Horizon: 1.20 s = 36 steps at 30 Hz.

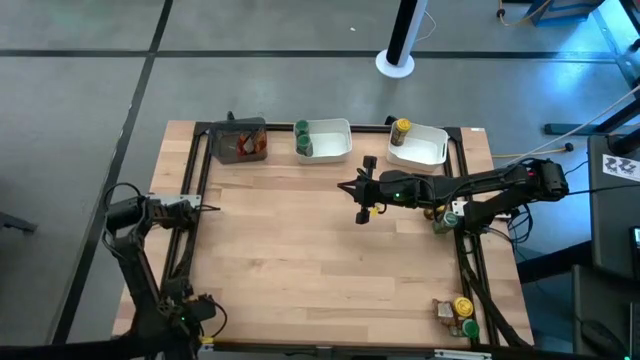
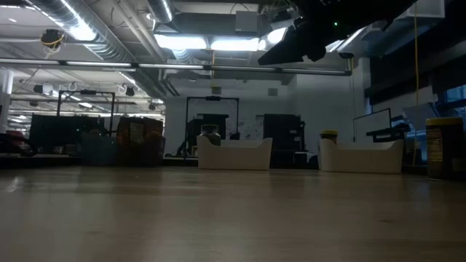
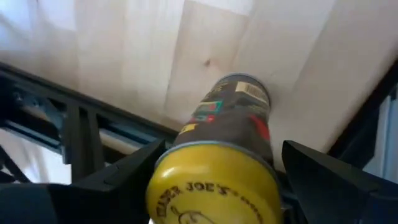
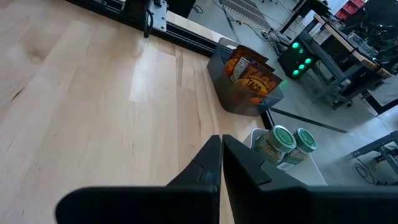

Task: Sort spices by type
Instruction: Put the bottom left yellow seasoning bottle into the right white bin

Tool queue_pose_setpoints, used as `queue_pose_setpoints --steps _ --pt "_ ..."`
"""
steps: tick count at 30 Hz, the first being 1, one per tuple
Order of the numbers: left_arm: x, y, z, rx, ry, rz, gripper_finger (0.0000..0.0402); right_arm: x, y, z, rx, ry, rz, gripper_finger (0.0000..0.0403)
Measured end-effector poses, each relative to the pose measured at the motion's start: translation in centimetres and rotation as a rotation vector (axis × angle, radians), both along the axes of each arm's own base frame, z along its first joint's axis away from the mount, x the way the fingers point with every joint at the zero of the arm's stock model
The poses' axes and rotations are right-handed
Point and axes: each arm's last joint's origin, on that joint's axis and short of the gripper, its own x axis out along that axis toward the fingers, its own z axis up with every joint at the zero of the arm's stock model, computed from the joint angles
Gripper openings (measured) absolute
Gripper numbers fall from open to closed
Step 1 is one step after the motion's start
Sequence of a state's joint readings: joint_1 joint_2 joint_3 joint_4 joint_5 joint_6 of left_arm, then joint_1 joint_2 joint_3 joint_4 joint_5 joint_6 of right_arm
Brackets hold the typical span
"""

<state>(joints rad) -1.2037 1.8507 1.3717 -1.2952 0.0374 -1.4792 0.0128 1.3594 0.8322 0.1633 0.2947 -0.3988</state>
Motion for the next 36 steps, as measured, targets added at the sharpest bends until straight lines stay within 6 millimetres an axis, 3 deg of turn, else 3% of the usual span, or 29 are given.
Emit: queue_pose_setpoints --steps 8,16,20,27,36 --pt "0.1 0.0 -0.4 -0.010 -0.013 0.059 0.0295 0.0 0.0 0.0 0.000 0.001 0.000 0.0017" --pt "1.2 0.4 -0.4 -0.008 -0.016 0.124 0.0198 0.0 0.0 0.0 0.000 0.001 0.000 0.0017" --pt "2.8 1.3 -0.4 0.004 -0.009 0.161 0.0197 0.0 0.0 -0.1 0.000 0.006 0.000 0.0017" --pt "6.8 3.8 -0.4 -0.019 0.034 0.064 0.0197 -0.1 0.1 -0.3 0.024 0.026 -0.007 0.0017" --pt "11.9 8.9 0.6 -0.034 0.023 -0.116 0.0197 -0.3 3.3 -0.4 0.037 0.035 0.082 0.0017"
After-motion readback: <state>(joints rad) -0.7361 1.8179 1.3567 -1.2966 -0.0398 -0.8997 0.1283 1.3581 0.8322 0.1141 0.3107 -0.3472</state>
